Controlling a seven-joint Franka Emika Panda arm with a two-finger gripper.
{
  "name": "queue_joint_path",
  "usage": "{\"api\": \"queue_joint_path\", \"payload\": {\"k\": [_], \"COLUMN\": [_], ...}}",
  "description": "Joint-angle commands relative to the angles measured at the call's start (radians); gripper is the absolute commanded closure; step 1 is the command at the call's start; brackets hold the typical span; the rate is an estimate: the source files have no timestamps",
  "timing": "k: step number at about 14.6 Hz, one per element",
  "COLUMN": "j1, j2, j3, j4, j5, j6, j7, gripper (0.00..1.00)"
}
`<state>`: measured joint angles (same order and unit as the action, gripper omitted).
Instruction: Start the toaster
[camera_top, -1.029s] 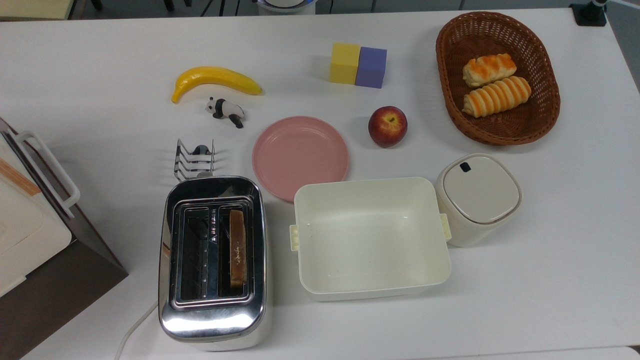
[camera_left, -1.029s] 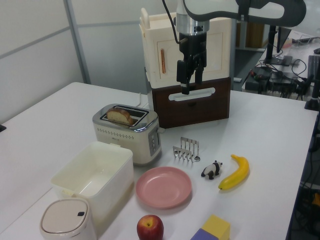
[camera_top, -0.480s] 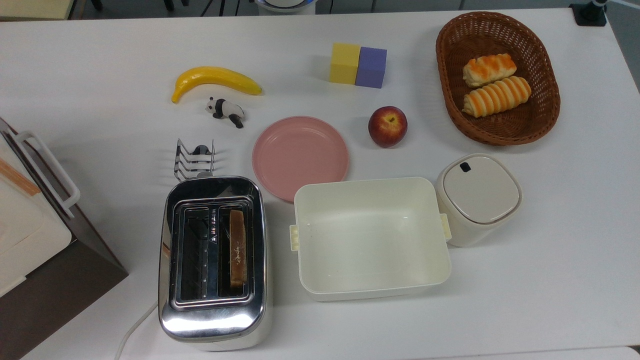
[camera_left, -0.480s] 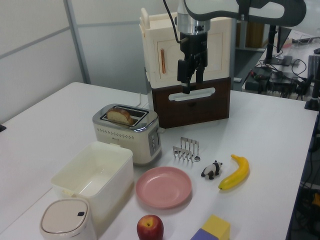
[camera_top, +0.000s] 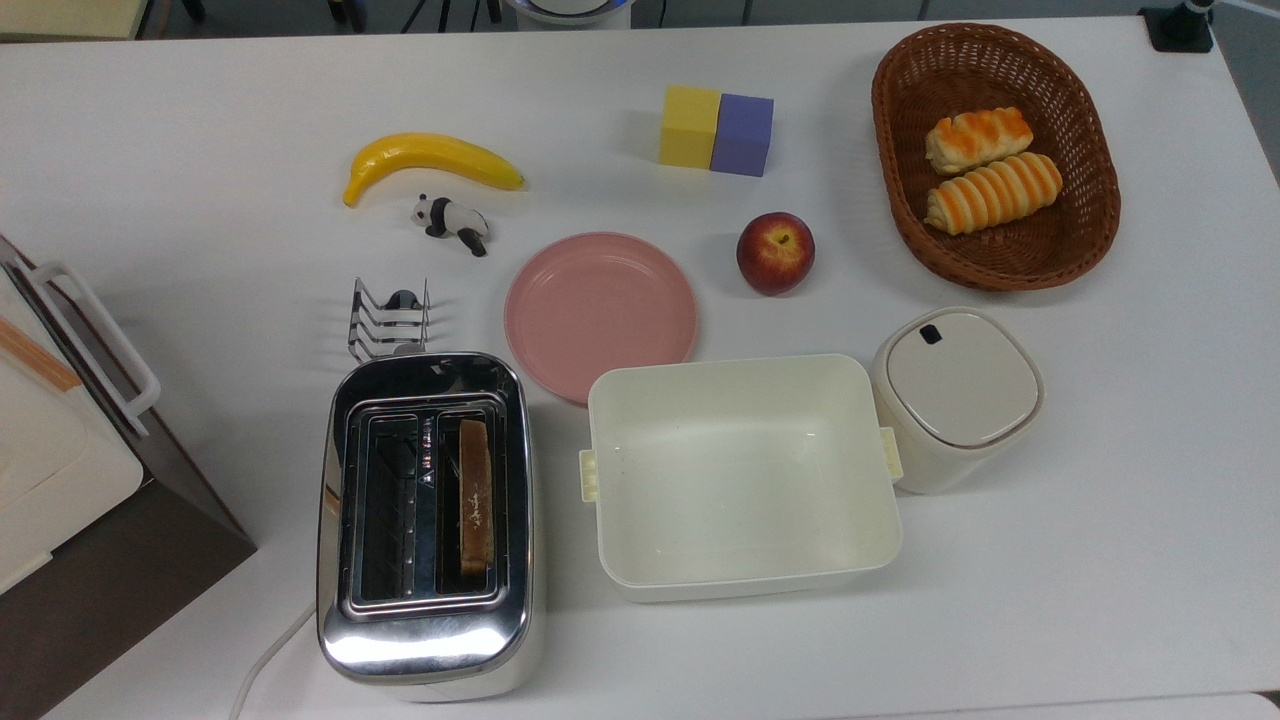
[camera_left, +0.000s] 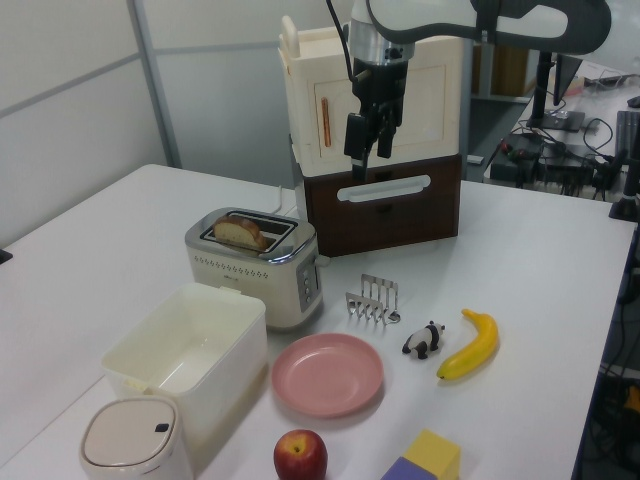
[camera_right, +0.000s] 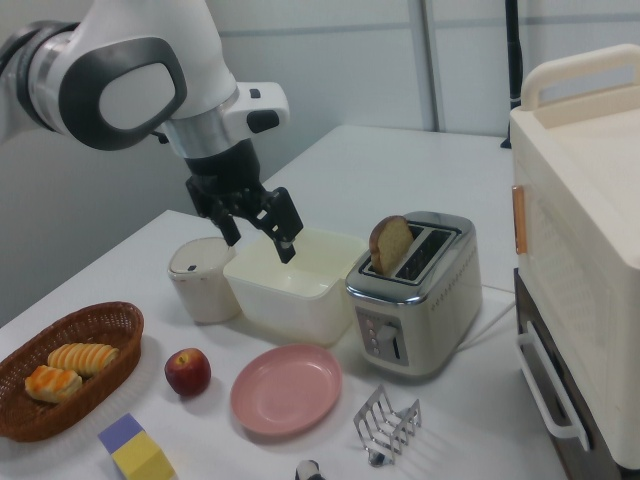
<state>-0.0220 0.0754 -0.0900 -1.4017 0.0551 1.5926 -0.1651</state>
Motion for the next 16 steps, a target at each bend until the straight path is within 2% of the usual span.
{"api": "queue_joint_path", "payload": {"k": [1,3,8,10,14,15,16], "j1": [0.007,0.013,0.013,0.007,0.004,0.004,-0.001], "j2": [0.061,0.081,0.101,0.118,0.126,0.124,0.124], "j3": [-0.001,0.003,0.003,0.003,-0.004,-0.007,-0.008], "j4": [0.007,0.006,0.003,0.006,0.007,0.007,0.007], "j5": [0.015,0.011,0.009,0.011,0.008,0.008,0.008], "j6": [0.097,0.147,0.156,0.217,0.224,0.224,0.224], "j7": [0.093,0.107,0.091,0.101,0.091,0.091,0.09], "gripper": [0.0,0.0,0.0,0.0,0.0,0.05,0.28]}}
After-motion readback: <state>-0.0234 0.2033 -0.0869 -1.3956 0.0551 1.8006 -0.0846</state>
